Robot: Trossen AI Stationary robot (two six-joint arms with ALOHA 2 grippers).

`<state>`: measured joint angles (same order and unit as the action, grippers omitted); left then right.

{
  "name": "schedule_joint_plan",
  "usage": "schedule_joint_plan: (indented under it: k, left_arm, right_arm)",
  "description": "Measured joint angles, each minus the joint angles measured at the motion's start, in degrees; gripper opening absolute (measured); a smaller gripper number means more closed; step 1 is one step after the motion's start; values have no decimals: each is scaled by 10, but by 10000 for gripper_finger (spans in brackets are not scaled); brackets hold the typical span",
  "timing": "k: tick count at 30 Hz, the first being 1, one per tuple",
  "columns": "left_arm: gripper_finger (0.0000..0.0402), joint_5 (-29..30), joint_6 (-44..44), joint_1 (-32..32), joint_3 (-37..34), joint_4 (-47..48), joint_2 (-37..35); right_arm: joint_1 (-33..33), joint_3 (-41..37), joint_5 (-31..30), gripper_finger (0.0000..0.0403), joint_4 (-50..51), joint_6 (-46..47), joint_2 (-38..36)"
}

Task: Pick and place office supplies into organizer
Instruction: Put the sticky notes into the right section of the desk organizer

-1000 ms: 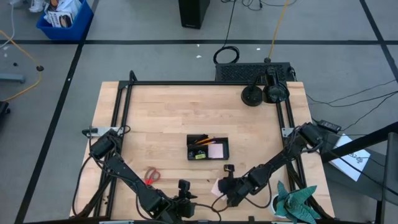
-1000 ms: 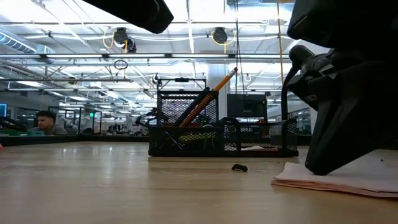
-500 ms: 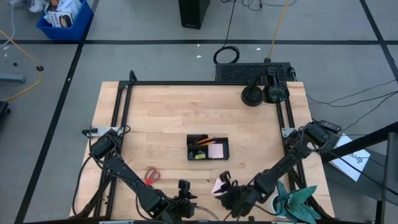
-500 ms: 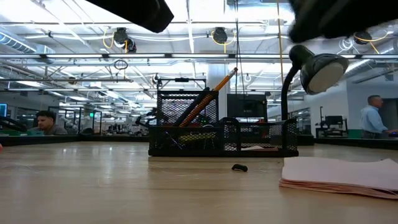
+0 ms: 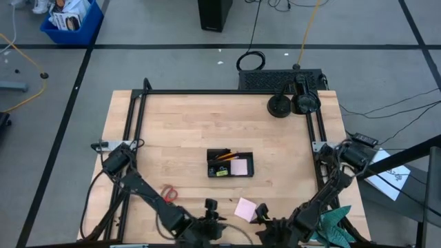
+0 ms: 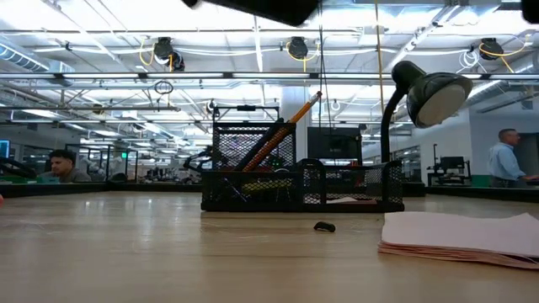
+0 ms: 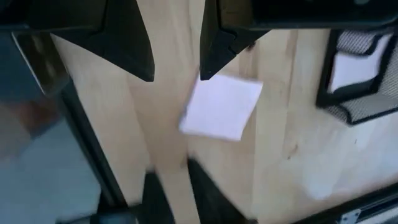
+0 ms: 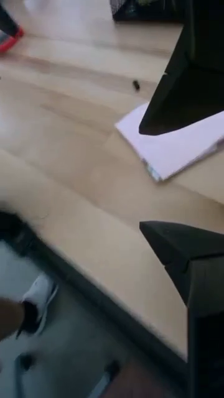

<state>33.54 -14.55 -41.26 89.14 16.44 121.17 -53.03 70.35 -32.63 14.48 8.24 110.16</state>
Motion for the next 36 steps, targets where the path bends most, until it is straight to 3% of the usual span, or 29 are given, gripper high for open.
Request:
schedule_joint_plan:
  k: [9, 17, 29, 36]
  left_arm:
    - [136, -55, -63, 55, -1, -34, 54]
    - [136, -51, -83, 72, -1, -35, 57]
    - [136, -107, -73, 96, -1, -73, 84]
    - [136, -110, -72, 99, -1, -74, 89]
  right_arm:
    - [-5, 0, -112, 235, 3, -49, 59]
    - [-3, 3, -117, 234, -3, -71, 83]
    - [6, 2, -105, 187, 1, -77, 97]
    - [8, 1, -94, 176, 26, -73, 98]
